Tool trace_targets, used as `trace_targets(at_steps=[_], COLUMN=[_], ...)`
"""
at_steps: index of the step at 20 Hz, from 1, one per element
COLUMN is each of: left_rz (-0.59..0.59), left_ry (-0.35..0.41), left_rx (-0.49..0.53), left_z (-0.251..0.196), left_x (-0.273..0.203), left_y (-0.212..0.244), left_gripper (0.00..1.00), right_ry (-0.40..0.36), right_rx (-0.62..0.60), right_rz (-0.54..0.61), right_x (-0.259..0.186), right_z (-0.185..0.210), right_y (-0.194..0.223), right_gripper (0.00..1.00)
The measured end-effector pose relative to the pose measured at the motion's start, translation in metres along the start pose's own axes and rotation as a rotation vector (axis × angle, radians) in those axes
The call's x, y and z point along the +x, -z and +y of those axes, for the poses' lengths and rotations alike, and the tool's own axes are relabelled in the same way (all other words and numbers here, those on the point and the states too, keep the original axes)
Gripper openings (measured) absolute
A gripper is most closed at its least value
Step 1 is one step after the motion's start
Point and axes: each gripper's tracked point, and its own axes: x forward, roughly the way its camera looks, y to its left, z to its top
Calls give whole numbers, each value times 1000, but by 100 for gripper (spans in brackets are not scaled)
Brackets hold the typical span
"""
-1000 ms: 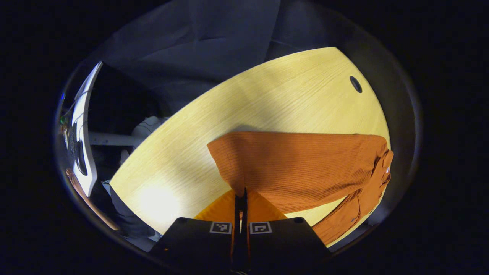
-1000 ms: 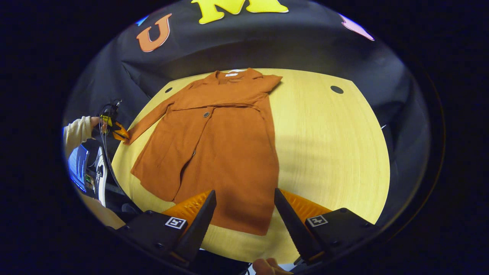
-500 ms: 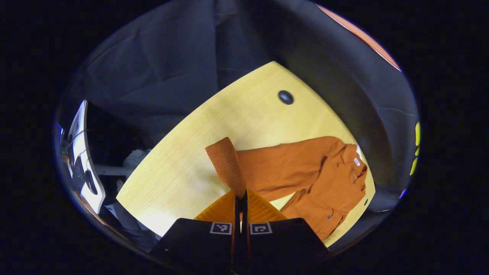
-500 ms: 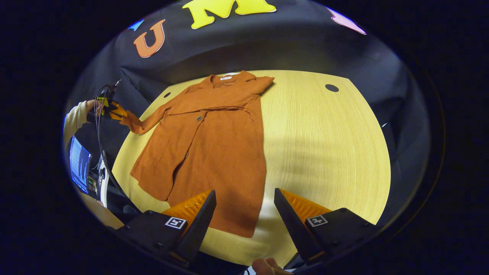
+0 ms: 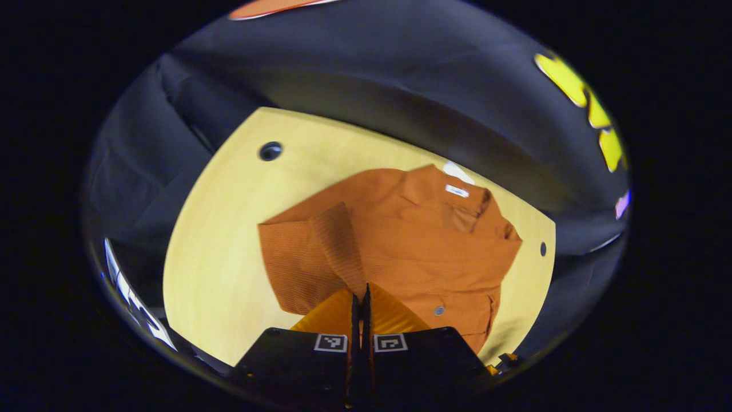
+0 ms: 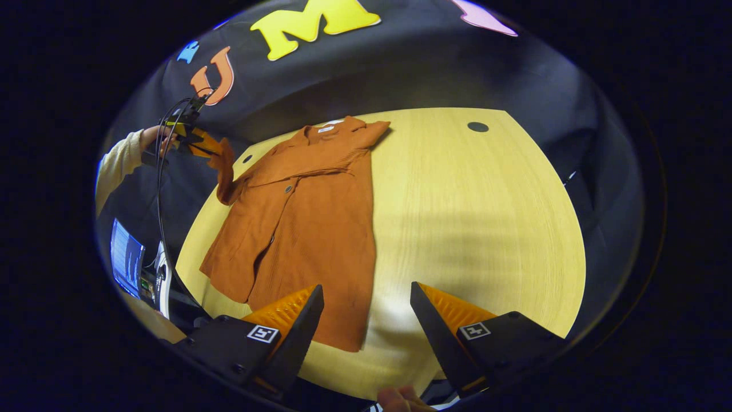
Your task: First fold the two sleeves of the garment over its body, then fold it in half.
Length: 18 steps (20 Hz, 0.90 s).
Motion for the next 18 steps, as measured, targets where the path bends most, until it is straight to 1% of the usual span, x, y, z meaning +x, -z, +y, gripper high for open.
trace_targets(at_steps=[3, 6, 8, 10, 12, 14, 16, 17, 18], left_rz=[29, 53, 71, 100, 116, 130, 152, 147, 136], left_ry=[71, 100, 125, 149, 148, 151, 167, 175, 189], left_rx=[76, 155, 206, 243, 290, 312, 318, 316, 315], left_z=[-81, -146, -185, -220, -245, -263, -274, -273, -274], left_x=[15, 27, 34, 40, 46, 49, 45, 56, 58], left_y=[8, 11, 12, 14, 14, 10, 3, 16, 11], left_gripper=[3, 3, 3, 3, 3, 3, 3, 4, 4], right_ry=[29, 77, 116, 152, 175, 190, 194, 194, 194], right_rx=[87, 194, 231, 244, 268, 287, 295, 294, 293], right_rz=[-31, -64, -83, -78, -61, -57, -55, -54, -54], right_x=[-12, -25, -36, -44, -48, -50, -46, -45, -44], right_z=[-30, -64, -85, -102, -108, -110, -106, -107, -106], right_y=[3, 7, 13, 24, 36, 43, 45, 47, 47], right_gripper=[98, 98, 98, 98, 98, 98, 98, 98, 98])
